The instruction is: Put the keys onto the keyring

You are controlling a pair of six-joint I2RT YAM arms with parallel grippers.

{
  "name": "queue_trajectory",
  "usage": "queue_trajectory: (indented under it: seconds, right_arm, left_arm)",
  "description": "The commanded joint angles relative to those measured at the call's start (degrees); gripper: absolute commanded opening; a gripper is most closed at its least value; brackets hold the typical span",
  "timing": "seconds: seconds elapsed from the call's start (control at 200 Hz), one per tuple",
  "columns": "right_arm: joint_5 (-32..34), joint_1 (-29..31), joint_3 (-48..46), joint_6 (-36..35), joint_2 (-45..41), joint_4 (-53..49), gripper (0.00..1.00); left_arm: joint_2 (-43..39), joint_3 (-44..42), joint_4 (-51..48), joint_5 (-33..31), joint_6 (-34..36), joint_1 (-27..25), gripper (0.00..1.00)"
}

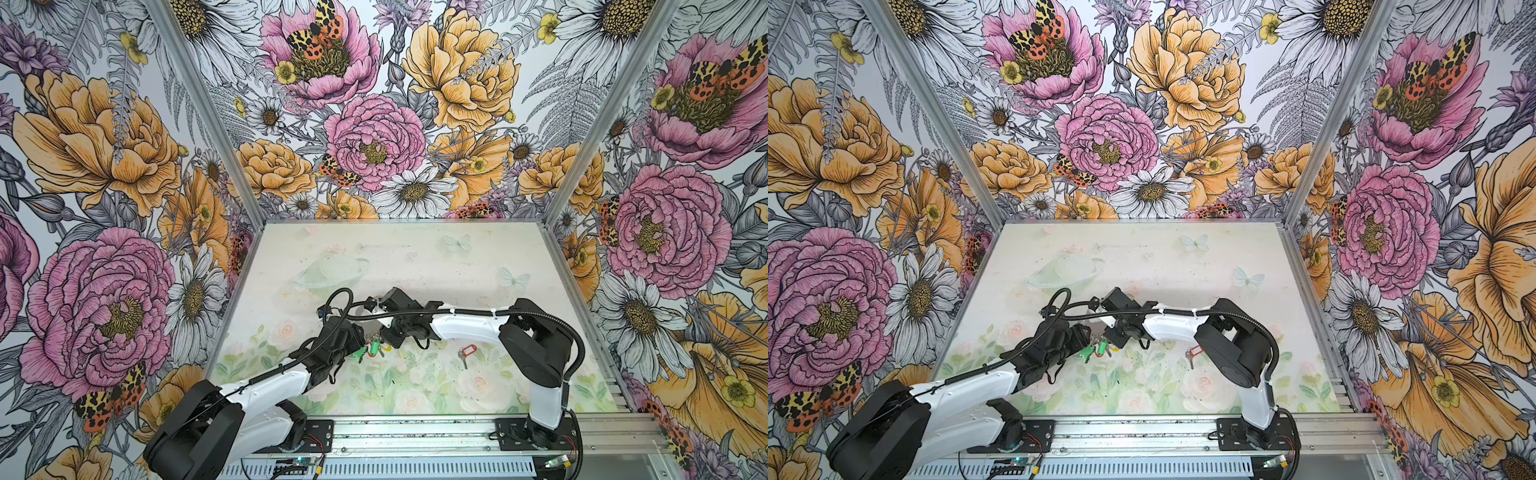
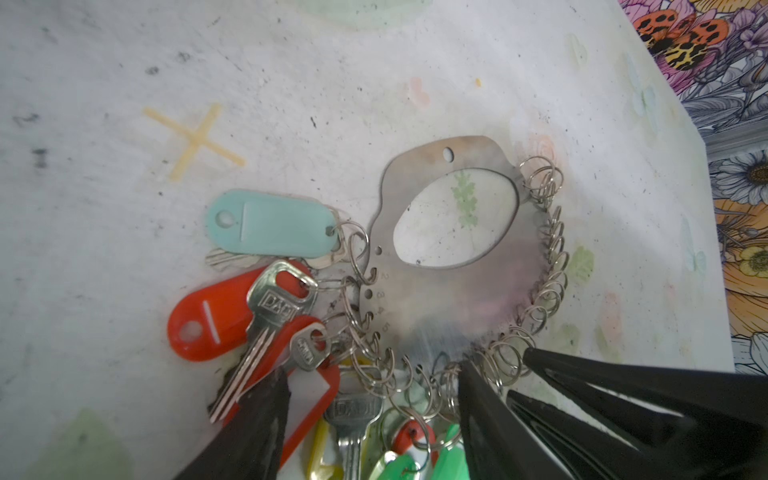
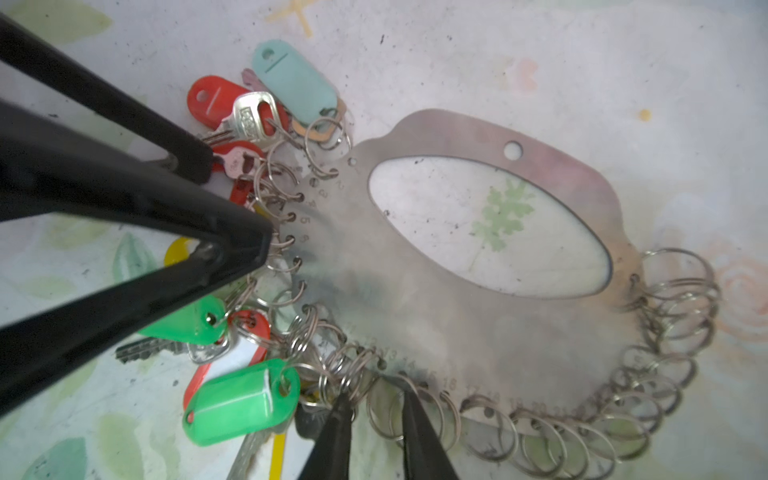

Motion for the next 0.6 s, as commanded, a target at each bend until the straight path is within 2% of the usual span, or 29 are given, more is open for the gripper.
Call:
queue_trajectory:
  seconds: [0.0, 0.145, 0.285, 0.596]
  right_arm:
    - [1.8, 0.4, 2.9, 4.8, -0.1, 0.6, 0.24]
    - [1.9, 0.7, 3.9, 9.6, 0.0, 0.0, 0.26]
    - [4.4, 0.9, 4.6, 12.5, 1.4, -1.0, 0.26]
    - [4.5, 1.9, 6.7, 18.3, 3.9, -2.6, 0.25]
  left_arm:
    - [1.9, -2.0, -8.1, 1.1, 0.3, 0.6, 0.66]
    - [2.0, -2.1, -8.1, 1.0, 0.3, 0.6, 0.66]
    - [1.9, -2.1, -8.1, 0.8, 0.3, 0.6, 0.66]
    - [1.5, -2.3, -8.2, 0.5, 0.0, 0.5, 0.66]
